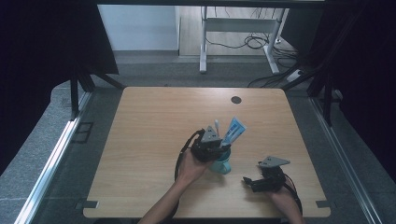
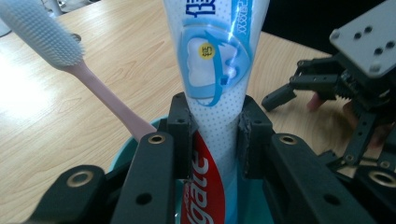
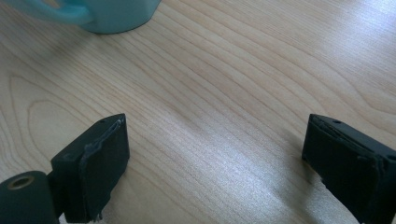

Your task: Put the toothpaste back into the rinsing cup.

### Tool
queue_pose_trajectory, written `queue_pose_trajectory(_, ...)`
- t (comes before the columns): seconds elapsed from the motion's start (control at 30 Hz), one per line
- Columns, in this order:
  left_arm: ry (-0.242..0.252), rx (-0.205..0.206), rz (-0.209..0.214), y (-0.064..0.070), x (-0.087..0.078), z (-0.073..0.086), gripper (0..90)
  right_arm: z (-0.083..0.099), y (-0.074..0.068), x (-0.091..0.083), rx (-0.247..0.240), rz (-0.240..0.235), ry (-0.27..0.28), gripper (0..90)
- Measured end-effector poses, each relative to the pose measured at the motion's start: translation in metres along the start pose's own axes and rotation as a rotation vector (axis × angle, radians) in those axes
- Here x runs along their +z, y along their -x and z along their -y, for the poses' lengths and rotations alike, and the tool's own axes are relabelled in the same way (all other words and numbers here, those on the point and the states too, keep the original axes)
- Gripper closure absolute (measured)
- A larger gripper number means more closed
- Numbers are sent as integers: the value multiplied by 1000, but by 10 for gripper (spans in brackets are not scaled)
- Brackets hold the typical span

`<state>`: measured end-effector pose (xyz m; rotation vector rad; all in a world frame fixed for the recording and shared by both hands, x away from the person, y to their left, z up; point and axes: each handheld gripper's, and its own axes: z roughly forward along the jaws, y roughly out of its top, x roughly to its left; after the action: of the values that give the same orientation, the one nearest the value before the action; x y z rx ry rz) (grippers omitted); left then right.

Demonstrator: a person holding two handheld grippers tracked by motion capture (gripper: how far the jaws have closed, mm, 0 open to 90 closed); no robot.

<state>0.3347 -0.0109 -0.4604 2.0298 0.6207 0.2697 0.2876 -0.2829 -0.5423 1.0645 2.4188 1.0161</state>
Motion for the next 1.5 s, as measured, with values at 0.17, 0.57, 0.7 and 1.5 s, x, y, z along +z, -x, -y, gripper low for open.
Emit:
queue_pose_trajectory(0.17,-34,20,-14,1,1,2,699,0,0,0,1,1,2,72)
queue_pose_trajectory(0.57,-49,-14,1,-2,1,1,678,0,0,0,-1,1,1,72)
queue_pose_trajectory(0.7,-48,-25,12,-4,-1,-1,612,0,0,0,-1,-1,1,72)
queue_pose_trajectory(1.5,-92,-8,-4,5,-16,0,242,0,0,0,1,1,2,72)
